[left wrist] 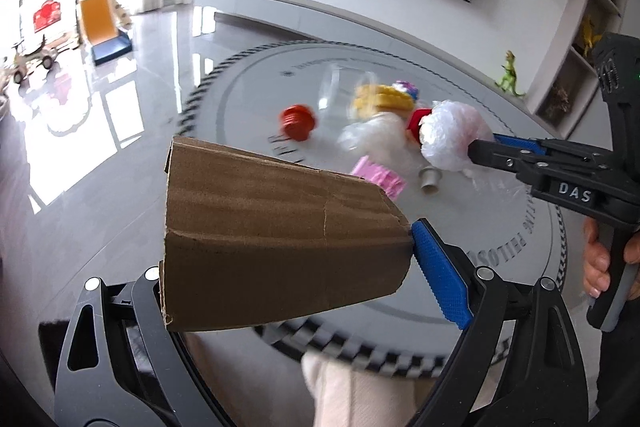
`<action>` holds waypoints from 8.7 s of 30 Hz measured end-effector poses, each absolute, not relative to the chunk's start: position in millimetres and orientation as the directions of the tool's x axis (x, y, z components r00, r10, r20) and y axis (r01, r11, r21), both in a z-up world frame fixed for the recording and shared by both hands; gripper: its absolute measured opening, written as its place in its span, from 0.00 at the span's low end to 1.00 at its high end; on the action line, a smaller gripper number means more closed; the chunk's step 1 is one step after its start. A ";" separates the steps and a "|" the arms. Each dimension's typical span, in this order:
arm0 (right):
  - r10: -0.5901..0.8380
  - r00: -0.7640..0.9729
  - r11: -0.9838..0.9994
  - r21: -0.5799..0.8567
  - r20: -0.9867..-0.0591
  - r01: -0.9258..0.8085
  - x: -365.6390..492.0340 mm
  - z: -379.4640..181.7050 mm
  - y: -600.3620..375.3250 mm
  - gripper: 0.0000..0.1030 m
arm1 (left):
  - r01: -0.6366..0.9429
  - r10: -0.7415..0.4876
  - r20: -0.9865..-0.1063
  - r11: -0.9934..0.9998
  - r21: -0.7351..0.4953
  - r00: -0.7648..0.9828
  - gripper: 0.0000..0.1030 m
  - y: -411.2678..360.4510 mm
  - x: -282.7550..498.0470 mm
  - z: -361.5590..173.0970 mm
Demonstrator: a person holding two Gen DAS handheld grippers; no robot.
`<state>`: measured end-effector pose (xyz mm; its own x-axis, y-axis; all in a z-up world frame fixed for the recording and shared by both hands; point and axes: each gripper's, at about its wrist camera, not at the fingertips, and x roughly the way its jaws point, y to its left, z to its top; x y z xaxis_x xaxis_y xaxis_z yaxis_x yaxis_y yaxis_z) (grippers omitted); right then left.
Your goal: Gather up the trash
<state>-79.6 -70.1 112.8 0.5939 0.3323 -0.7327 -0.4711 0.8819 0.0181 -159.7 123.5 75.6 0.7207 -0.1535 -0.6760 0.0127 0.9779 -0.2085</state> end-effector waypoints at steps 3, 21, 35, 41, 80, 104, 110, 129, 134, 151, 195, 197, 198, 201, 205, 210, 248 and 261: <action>0.373 0.567 0.848 0.022 -0.734 -0.529 -95.4 110.4 -40.2 0.29 | -0.040 -0.108 -0.682 0.980 -0.197 0.724 0.86 145.3 -183.9 71.4; 0.540 0.246 0.539 0.106 -0.805 -0.836 -209.3 55.5 139.1 0.29 | -0.431 0.146 -0.793 0.889 -0.157 0.591 0.86 273.8 -329.8 -2.4; 0.532 0.047 0.440 0.229 -0.846 -0.868 -251.5 11.4 207.3 0.69 | -0.678 0.235 -0.894 0.728 -0.099 0.382 0.95 326.6 -403.1 -57.9; 0.550 0.050 0.449 0.244 -0.834 -0.859 -244.9 15.3 195.7 0.70 | -0.670 0.231 -0.889 0.735 -0.108 0.396 0.95 321.8 -405.2 -56.5; 0.471 0.479 0.840 0.212 -0.741 -0.499 -73.3 78.6 -57.5 0.73 | -0.134 -0.003 -0.807 0.986 -0.102 0.591 0.95 139.6 -167.3 41.6; 0.280 0.497 0.944 0.141 -0.821 -0.299 2.8 9.4 -111.2 0.36 | 0.061 -0.096 -0.828 0.995 -0.075 0.553 0.95 46.9 -53.7 23.1; 0.316 0.493 0.941 0.200 -0.811 -0.274 2.2 9.7 -135.7 0.36 | 0.092 -0.084 -0.834 0.995 -0.040 0.545 0.95 30.5 -29.2 12.7; 0.345 0.513 0.932 0.220 -0.786 -0.289 -19.9 35.6 -134.3 0.36 | 0.064 -0.089 -0.802 0.996 -0.062 0.591 0.52 39.2 -47.6 20.4; 0.352 0.519 0.927 0.215 -0.779 -0.307 -34.0 44.1 -125.0 0.36 | 0.061 -0.093 -0.791 0.996 -0.070 0.605 0.52 43.6 -66.1 28.2; 0.422 0.507 0.869 0.176 -0.752 -0.463 -94.6 71.6 -48.0 0.36 | -0.068 -0.007 -0.742 0.995 -0.071 0.671 0.52 111.3 -161.8 55.2; 0.489 0.092 0.515 0.202 -0.867 -0.833 -258.0 -15.4 203.0 0.60 | -0.710 0.326 -0.869 0.703 -0.040 0.372 0.94 305.6 -411.9 -45.2; 0.493 0.096 0.514 0.201 -0.865 -0.834 -257.4 -12.8 199.4 0.60 | -0.711 0.319 -0.869 0.701 -0.052 0.377 0.94 309.0 -412.3 -43.9; 0.497 0.100 0.517 0.202 -0.862 -0.832 -256.3 -11.0 197.7 0.60 | -0.711 0.310 -0.871 0.701 -0.061 0.381 0.94 309.9 -411.4 -43.9; 0.509 0.104 0.523 0.211 -0.855 -0.826 -252.6 -7.4 192.3 0.60 | -0.700 0.301 -0.871 0.711 -0.066 0.388 0.94 307.6 -406.7 -42.6; 0.514 0.105 0.536 0.223 -0.851 -0.814 -247.6 -6.2 184.1 0.60 | -0.681 0.291 -0.874 0.730 -0.060 0.388 0.94 300.8 -400.4 -42.1; 0.527 0.111 0.550 0.239 -0.843 -0.801 -240.7 -3.3 175.7 0.63 | -0.663 0.274 -0.876 0.746 -0.068 0.398 0.94 293.7 -390.2 -39.4; 0.358 0.559 0.919 0.177 -0.748 -0.351 -8.9 56.1 -47.1 0.65 | -0.167 0.074 -0.798 0.985 -0.035 0.598 0.94 140.7 -108.7 38.5; 0.207 0.593 0.959 0.041 -0.778 -0.281 35.2 26.0 -50.3 0.49 | -0.105 0.020 -0.805 0.993 -0.053 0.593 0.94 119.7 -47.7 33.0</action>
